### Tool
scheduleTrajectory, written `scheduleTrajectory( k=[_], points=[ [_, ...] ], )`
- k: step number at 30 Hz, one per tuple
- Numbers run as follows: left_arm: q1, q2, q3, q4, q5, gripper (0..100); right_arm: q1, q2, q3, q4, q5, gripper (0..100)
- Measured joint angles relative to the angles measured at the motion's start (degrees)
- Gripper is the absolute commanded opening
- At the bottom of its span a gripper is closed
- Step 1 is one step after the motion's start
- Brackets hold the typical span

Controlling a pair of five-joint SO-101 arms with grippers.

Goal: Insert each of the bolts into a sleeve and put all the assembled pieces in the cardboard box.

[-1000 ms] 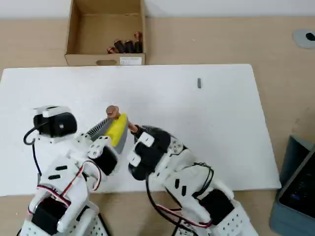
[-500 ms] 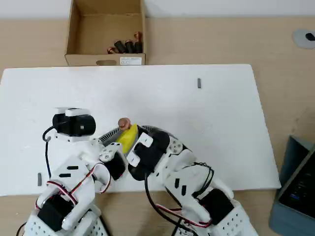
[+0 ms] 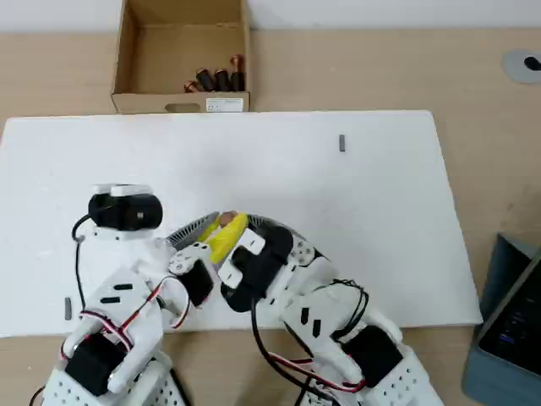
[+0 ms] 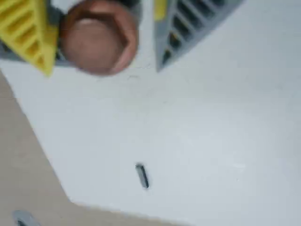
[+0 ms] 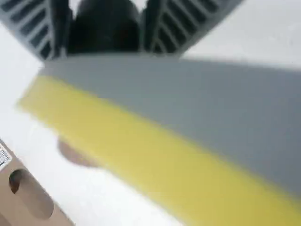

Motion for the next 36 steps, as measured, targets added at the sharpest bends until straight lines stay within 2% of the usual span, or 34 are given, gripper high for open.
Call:
scheduleTrajectory(
  k=[7, 9, 12, 17, 20, 27, 32, 36],
  points=[
    [-0.9, 0.0, -4.2, 0.0, 0.0, 15, 0.1, 0.0, 0.0, 0.0, 0.0, 0.9],
    [-2.5, 0.0, -5.2, 0.0, -0.2, 11, 0.1, 0.0, 0.0, 0.0, 0.0, 0.9],
    [-5.6, -0.1, -5.4, 0.0, -3.6, 0, 0.1, 0.0, 0.0, 0.0, 0.0, 0.9],
    [-13.0, -0.3, -5.6, 0.0, -10.2, 0, 5.1, 0.0, 0.0, 0.3, -0.4, 0.9],
    [-17.8, -0.2, -5.3, 0.0, -13.9, 0, 9.7, 0.0, 0.0, 2.5, -3.6, 0.9],
    [-27.8, -0.1, 3.9, 2.3, -22.7, 0, 19.3, 0.0, -1.8, 10.4, -12.7, 0.9],
    [-29.6, -0.1, 10.6, 8.1, -24.6, 0, 22.3, 0.0, -4.8, 13.5, -15.5, 0.9],
    [-29.6, -0.1, 14.9, 9.4, -24.6, 0, 22.3, 0.0, -8.4, 16.1, -16.3, 0.9]
  ],
)
